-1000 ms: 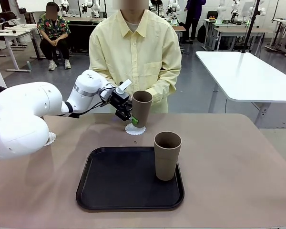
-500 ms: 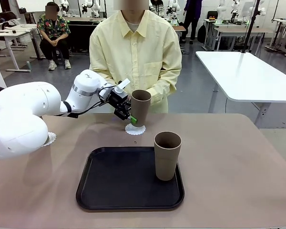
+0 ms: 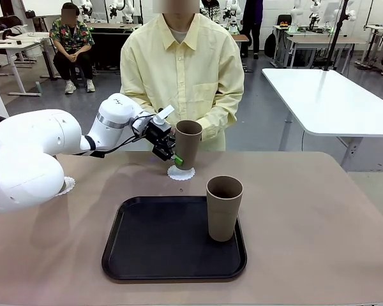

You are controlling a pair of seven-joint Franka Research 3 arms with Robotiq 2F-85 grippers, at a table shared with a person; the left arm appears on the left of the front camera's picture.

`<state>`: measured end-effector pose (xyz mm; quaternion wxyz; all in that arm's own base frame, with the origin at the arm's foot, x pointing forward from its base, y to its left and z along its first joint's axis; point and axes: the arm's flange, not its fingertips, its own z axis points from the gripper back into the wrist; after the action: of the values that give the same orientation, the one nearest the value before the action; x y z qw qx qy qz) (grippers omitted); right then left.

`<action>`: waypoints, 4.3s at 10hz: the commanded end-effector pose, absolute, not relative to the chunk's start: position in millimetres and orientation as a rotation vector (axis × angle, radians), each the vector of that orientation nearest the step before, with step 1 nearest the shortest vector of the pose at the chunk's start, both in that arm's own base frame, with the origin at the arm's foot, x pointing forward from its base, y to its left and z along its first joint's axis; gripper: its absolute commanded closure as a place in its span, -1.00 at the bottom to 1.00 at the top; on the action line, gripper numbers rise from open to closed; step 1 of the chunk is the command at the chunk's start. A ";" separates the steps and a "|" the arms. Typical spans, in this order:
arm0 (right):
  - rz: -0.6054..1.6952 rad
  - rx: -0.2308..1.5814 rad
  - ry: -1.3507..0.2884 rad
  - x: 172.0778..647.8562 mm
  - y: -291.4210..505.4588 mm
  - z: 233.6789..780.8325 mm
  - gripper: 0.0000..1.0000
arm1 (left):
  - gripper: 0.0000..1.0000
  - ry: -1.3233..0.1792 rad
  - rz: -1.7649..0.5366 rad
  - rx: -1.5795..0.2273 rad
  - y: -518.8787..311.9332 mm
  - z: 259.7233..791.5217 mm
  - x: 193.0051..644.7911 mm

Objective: Place coasters on the table and set cups on them.
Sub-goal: Take one Reusable plastic cup from the Flat Tray and place it on a coaster set by the human.

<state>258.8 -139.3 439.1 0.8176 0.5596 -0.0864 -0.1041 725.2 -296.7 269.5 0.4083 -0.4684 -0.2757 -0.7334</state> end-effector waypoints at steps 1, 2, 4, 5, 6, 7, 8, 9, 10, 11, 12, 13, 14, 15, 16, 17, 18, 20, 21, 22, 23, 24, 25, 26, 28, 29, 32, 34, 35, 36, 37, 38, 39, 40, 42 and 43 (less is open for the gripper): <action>-0.220 1.205 -0.184 259.2 -139.9 439.2 -1.00 | -0.61 -0.642 -1.843 -1.196 -305.5 269.5 749.4; -0.220 1.205 -0.184 259.2 -139.9 439.2 -1.00 | -0.61 -0.629 -1.845 -1.197 -307.1 268.3 749.1; -0.220 1.205 -0.184 259.2 -139.9 439.2 -1.00 | -0.61 -0.612 -1.847 -1.195 -309.5 263.8 748.8; -0.220 1.205 -0.184 259.2 -139.9 439.2 -1.00 | -0.61 -0.604 -1.849 -1.191 -311.0 262.0 748.5; -0.220 1.205 -0.184 259.2 -139.9 439.2 -1.00 | -0.61 -0.598 -1.853 -1.185 -311.9 261.6 748.2; -0.220 1.205 -0.184 259.2 -139.9 439.2 -1.00 | -0.61 -0.596 -1.853 -1.183 -311.6 261.2 748.6; -0.220 1.205 -0.184 259.2 -139.9 439.2 -1.00 | -0.61 -0.595 -1.851 -1.183 -311.6 260.7 749.1; -0.220 1.205 -0.184 259.2 -139.9 439.2 -1.00 | -0.61 -0.590 -1.849 -1.182 -311.8 259.9 749.5; -0.220 1.205 -0.184 259.2 -139.9 439.2 -1.00 | -0.61 -0.583 -1.847 -1.180 -312.4 259.8 749.2; -0.220 1.205 -0.184 259.2 -139.9 439.2 -1.00 | -0.61 -0.578 -1.850 -1.175 -312.6 259.7 748.9; -0.220 1.205 -0.184 259.2 -139.9 439.2 -1.00 | -0.77 -0.576 -1.851 -1.171 -312.7 259.6 748.5; -0.220 1.205 -0.184 259.2 -139.9 439.2 -1.00 | -0.96 -0.575 -1.851 -1.166 -312.7 259.6 748.2; -0.220 1.205 -0.184 259.2 -139.9 439.2 -1.00 | -1.00 -0.573 -1.849 -1.160 -312.8 259.5 748.1; -0.220 1.205 -0.184 259.2 -139.9 439.2 -1.00 | -1.00 -0.570 -1.847 -1.151 -313.2 259.8 748.3; -0.220 1.205 -0.184 259.2 -139.9 439.2 -1.00 | -1.00 -0.566 -1.851 -1.142 -314.4 260.5 747.6; -0.220 1.205 -0.184 259.2 -139.9 439.2 -1.00 | -1.00 -0.562 -1.854 -1.135 -315.3 261.2 747.0; -0.220 1.205 -0.184 259.2 -139.9 439.2 -1.00 | -1.00 -0.559 -1.856 -1.126 -315.9 262.4 746.3; -0.220 1.205 -0.184 259.2 -139.9 439.2 -1.00 | -1.00 -0.543 -1.869 -1.093 -317.9 265.1 743.9; -0.220 1.205 -0.184 259.2 -139.9 439.2 -1.00 | -1.00 -0.540 -1.872 -1.080 -318.1 266.9 743.1; -0.220 1.205 -0.184 259.2 -139.9 439.2 -1.00 | -1.00 -0.536 -1.873 -1.069 -318.3 268.9 742.2; -0.220 1.205 -0.184 259.2 -139.9 439.2 -1.00 | -1.00 -0.531 -1.874 -1.058 -317.6 269.9 742.0; -0.220 1.205 -0.184 259.2 -139.9 439.2 -1.00 | -1.00 -0.530 -1.871 -1.052 -317.6 270.3 741.9; -0.220 1.205 -0.184 259.2 -139.9 439.2 -1.00 | -1.00 -0.526 -1.868 -1.049 -317.6 270.0 742.0; -0.220 1.205 -0.184 259.2 -139.9 439.2 -1.00 | -1.00 -0.524 -1.865 -1.046 -317.8 270.0 742.0; -0.220 1.205 -0.184 259.2 -139.9 439.2 -1.00 | -1.00 -0.521 -1.864 -1.025 -317.1 271.9 741.5; -0.220 1.205 -0.184 259.2 -139.9 439.2 -1.00 | -1.00 -0.517 -1.864 -1.013 -316.5 273.9 740.8; -0.220 1.205 -0.184 259.2 -139.9 439.2 -1.00 | -1.00 -0.498 -1.868 -0.971 -315.2 281.8 735.7; -0.220 1.205 -0.184 259.2 -139.9 439.2 -1.00 | -1.00 -0.484 -1.874 -0.938 -312.7 285.0 733.7; -0.220 1.205 -0.184 259.2 -139.9 439.2 -1.00 | -1.00 -0.482 -1.873 -0.929 -311.7 286.2 733.4; -0.220 1.205 -0.184 259.2 -139.9 439.2 -1.00 | -1.00 -0.477 -1.871 -0.924 -311.5 286.6 733.2; -0.220 1.205 -0.184 259.2 -139.9 439.2 -1.00 | -1.00 -0.468 -1.869 -0.922 -311.2 285.8 732.8; -0.220 1.205 -0.184 259.2 -139.9 439.2 -1.00 | -1.00 -0.460 -1.867 -0.922 -311.2 285.1 732.6; -0.220 1.205 -0.184 259.2 -139.9 439.2 -1.00 | -1.00 -0.456 -1.865 -0.922 -310.7 284.6 732.3; -0.220 1.205 -0.184 259.2 -139.9 439.2 -1.00 | -1.00 -0.451 -1.862 -0.921 -310.2 284.4 731.7; -0.220 1.205 -0.184 259.2 -139.9 439.2 -1.00 | -1.00 -0.445 -1.859 -0.913 -309.2 284.4 730.2; -0.220 1.205 -0.184 259.2 -139.9 439.2 -1.00 | -1.00 -0.439 -1.857 -0.888 -306.8 285.3 728.7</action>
<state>258.8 -139.3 439.2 0.8176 0.5596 -0.0864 -0.1041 725.5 -305.2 280.2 0.4757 -0.3887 -0.1953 -0.7645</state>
